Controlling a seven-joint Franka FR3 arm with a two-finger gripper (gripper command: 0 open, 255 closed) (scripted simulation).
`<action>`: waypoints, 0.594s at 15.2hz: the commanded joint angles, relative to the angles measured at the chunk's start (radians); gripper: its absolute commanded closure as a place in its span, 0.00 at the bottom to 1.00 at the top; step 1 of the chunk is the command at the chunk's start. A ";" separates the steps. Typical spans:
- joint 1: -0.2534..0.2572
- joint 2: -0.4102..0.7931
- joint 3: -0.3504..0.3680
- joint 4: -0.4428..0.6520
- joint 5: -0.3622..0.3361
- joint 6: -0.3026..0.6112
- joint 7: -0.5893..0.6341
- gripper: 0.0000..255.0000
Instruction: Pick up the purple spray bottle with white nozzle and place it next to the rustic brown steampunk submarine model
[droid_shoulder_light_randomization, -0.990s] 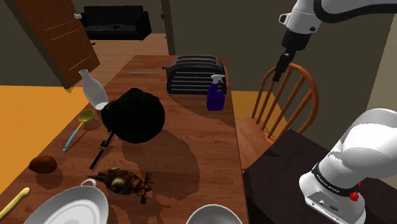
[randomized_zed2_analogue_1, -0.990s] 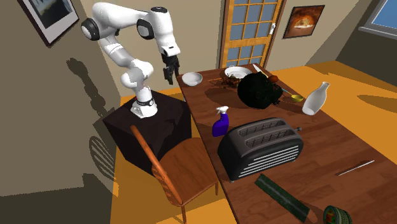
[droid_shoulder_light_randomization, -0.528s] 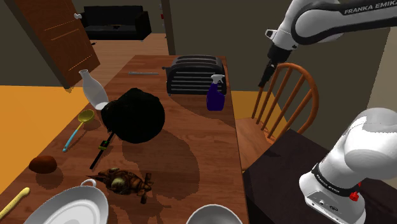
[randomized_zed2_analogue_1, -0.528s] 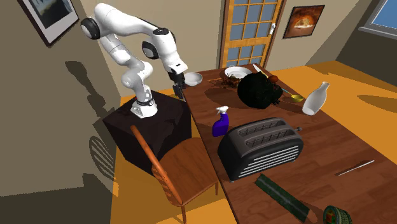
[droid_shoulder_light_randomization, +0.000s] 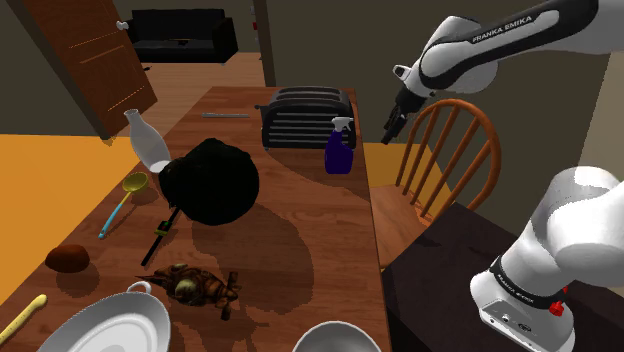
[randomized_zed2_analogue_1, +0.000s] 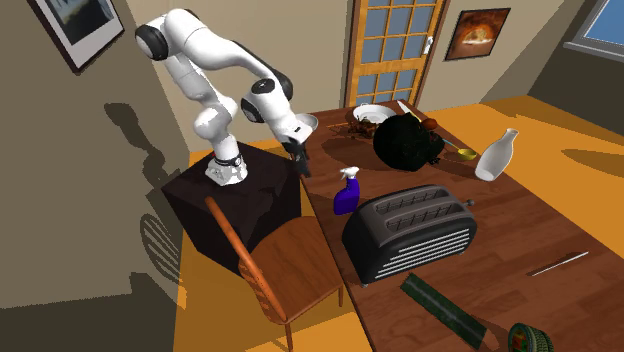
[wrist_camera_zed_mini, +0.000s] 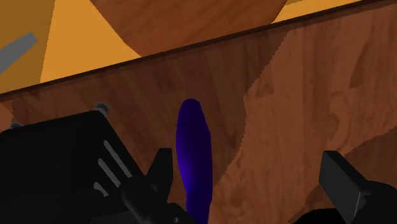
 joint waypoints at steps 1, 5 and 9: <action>0.074 0.086 -0.070 0.024 0.101 0.074 -0.134 0.00; 0.233 0.272 -0.206 0.124 0.398 0.127 -0.453 0.00; 0.276 0.488 -0.241 0.267 0.743 0.064 -0.784 0.00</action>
